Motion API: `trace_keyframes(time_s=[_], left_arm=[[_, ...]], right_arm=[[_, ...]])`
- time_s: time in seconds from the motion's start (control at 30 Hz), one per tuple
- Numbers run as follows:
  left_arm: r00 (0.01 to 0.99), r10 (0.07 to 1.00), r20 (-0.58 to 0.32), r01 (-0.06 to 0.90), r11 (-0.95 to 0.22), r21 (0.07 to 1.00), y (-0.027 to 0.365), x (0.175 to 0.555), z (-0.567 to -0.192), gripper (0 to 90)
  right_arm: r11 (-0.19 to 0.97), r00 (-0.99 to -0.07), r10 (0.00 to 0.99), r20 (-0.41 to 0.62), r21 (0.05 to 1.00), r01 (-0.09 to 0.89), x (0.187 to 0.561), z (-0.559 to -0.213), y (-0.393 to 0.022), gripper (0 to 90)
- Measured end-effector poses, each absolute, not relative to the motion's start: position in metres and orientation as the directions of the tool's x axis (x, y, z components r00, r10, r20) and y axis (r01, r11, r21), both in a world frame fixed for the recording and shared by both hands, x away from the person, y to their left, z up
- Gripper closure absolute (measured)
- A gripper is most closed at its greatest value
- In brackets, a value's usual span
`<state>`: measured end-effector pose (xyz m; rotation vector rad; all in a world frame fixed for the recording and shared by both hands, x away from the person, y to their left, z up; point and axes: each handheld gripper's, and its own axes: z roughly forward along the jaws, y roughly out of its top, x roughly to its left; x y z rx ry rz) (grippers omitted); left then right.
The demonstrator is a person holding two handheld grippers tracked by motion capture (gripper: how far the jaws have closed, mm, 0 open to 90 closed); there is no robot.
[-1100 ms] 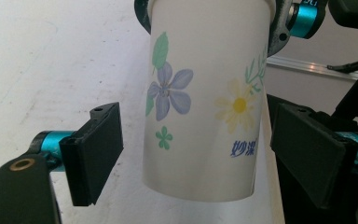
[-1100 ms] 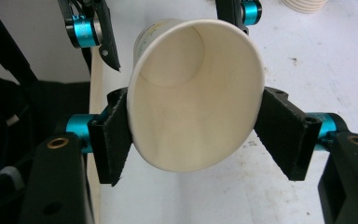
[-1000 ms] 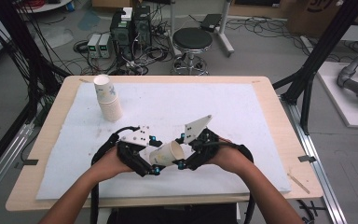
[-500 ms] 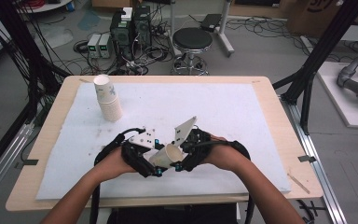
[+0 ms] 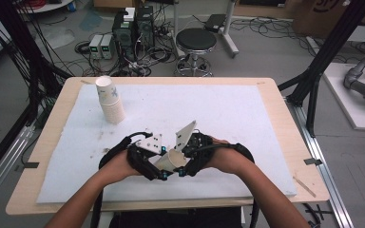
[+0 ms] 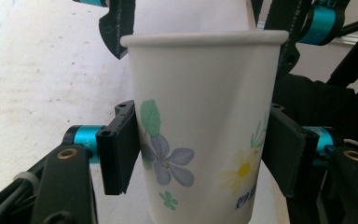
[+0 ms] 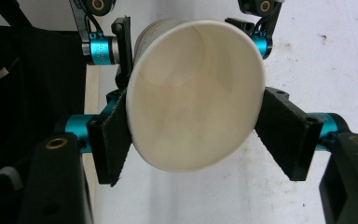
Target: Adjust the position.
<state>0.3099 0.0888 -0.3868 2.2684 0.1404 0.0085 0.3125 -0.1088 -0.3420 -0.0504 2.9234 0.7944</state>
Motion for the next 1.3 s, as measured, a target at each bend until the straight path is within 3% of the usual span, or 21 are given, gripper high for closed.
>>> trace_keyframes(time_s=[0.2,0.3,0.57,0.9,1.3], left_arm=[[0.991,0.116,-0.061,0.120,-0.609,0.784,0.092,0.311,-0.390,32.3],[0.988,0.133,-0.073,0.138,-0.589,0.796,0.095,0.310,-0.393,31.5],[0.972,0.206,-0.116,0.206,-0.498,0.842,0.112,0.310,-0.404,30.4],[0.924,0.359,-0.128,0.256,-0.335,0.907,0.146,0.307,-0.415,29.7],[0.850,0.515,-0.108,0.230,-0.178,0.957,0.184,0.303,-0.422,29.2]], right_arm=[[0.847,-0.995,0.025,-0.094,0.530,-0.029,0.314,-0.341,-0.111,26.5],[0.821,-0.995,0.056,-0.079,0.571,0.001,0.315,-0.341,-0.115,21.9],[0.694,-0.992,0.122,-0.027,0.717,0.066,0.315,-0.332,-0.135,21.6],[0.558,-0.960,0.281,-0.014,0.816,0.151,0.312,-0.345,-0.173,20.2],[0.405,-0.850,0.526,0.017,0.874,0.269,0.305,-0.388,-0.237,20.2]])
